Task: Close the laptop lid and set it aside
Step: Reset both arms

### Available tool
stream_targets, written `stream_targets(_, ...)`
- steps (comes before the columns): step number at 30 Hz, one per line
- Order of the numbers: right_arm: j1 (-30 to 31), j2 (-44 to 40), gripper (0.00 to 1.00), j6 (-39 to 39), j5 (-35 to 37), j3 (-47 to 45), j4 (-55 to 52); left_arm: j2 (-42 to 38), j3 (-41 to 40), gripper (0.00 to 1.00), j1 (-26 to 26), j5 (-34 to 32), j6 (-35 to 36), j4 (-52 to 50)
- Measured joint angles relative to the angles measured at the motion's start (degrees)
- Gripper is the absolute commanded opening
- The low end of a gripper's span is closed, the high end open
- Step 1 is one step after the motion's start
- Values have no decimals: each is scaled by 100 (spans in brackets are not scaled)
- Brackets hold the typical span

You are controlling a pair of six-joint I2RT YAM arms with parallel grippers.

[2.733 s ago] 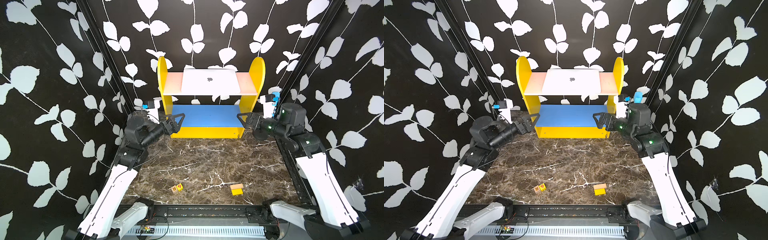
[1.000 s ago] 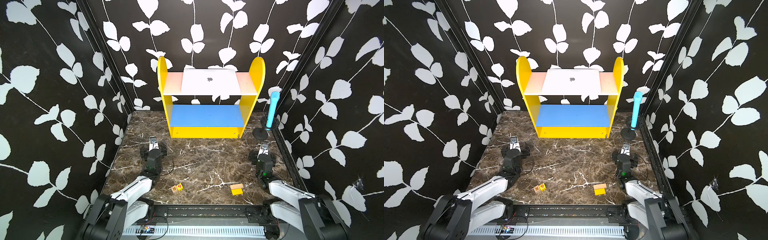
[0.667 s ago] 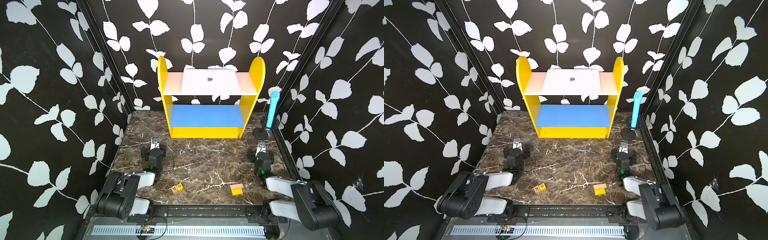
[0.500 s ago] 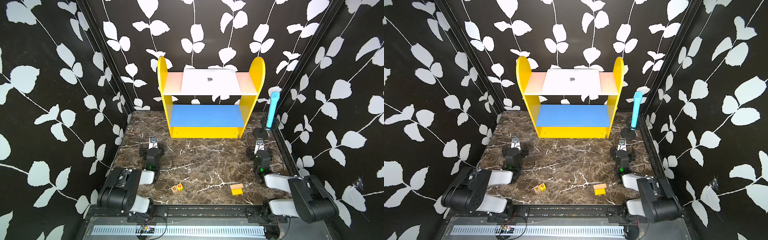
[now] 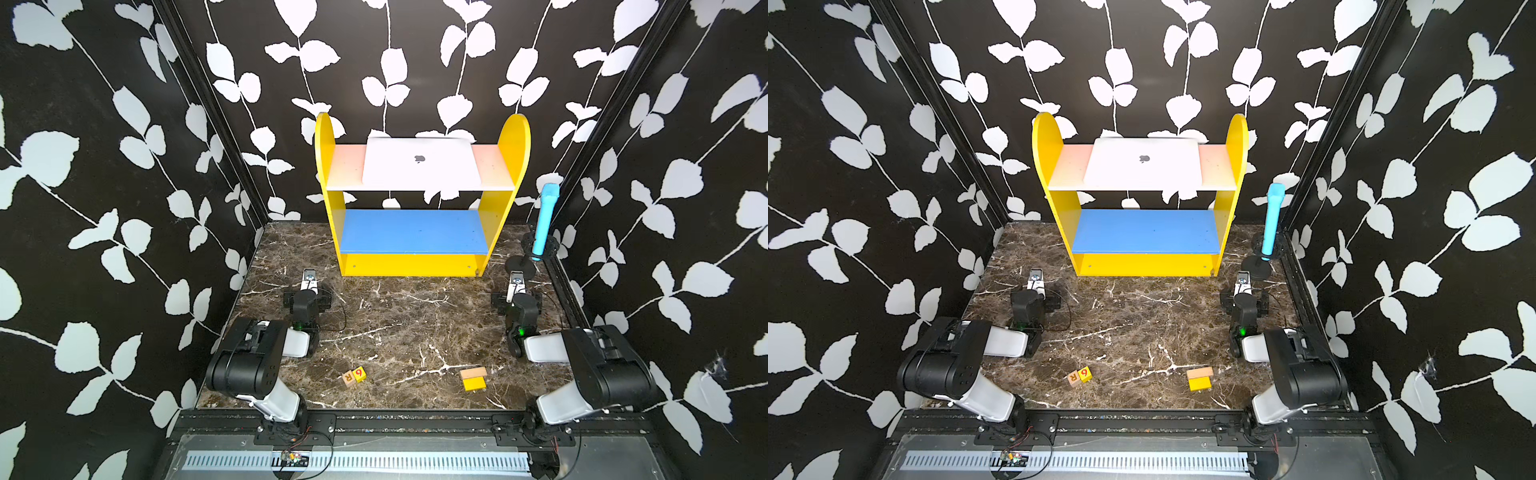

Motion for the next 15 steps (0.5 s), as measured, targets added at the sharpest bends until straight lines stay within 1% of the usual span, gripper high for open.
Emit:
stream_targets(7,-146,2,99,149,-125,131,-234,2,7,99,13,61,-9,-15)
stream_targets(15,-146,0,99,166,-136,133,-387,2,7,98,13,81,-9,-11)
